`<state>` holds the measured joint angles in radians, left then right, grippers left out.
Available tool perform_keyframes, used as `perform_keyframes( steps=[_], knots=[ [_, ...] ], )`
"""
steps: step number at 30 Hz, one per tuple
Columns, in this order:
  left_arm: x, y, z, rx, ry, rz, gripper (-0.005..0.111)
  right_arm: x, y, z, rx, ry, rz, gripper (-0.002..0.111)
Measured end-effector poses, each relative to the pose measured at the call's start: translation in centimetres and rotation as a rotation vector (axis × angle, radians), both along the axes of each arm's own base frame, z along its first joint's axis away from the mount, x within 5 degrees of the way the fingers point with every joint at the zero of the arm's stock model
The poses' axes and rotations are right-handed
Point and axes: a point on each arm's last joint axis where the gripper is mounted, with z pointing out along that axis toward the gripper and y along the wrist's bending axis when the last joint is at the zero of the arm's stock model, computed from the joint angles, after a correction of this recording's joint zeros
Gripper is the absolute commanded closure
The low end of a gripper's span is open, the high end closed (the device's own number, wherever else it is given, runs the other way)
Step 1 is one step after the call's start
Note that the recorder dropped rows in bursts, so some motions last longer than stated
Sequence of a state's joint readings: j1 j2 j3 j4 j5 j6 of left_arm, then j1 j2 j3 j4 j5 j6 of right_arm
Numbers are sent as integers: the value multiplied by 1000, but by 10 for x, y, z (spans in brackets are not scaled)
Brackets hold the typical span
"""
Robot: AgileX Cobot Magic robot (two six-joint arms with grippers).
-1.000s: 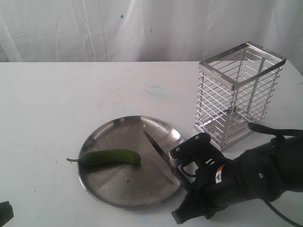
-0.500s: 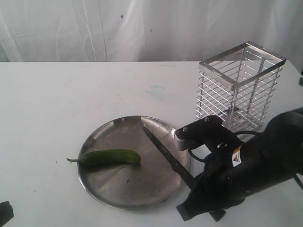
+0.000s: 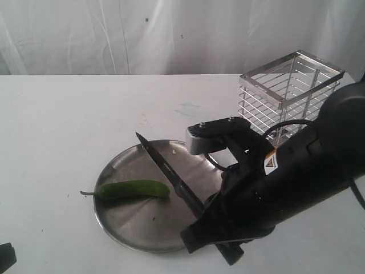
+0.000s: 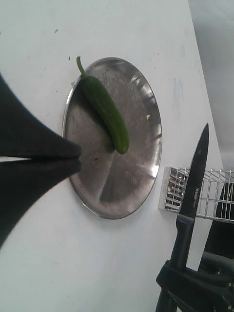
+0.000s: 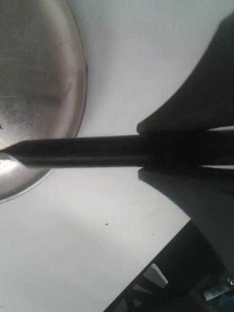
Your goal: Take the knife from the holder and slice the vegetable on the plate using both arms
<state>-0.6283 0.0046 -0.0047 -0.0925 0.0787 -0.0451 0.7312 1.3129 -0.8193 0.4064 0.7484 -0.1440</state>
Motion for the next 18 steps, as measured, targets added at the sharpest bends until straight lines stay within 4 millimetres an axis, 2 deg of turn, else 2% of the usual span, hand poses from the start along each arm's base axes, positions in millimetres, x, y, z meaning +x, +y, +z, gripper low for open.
perform_keyframes(
  steps=[7, 14, 18],
  knots=[
    [3, 1, 11, -83, -104, 23, 107, 1, 7, 4, 42, -35, -39, 108],
    [4, 2, 26, -347, -101, 60, 107, 4, 8, 5, 54, -57, -57, 108],
    [4, 1, 31, -259, 26, 68, 107, 5, 7, 5, 47, -74, -54, 108]
  ],
)
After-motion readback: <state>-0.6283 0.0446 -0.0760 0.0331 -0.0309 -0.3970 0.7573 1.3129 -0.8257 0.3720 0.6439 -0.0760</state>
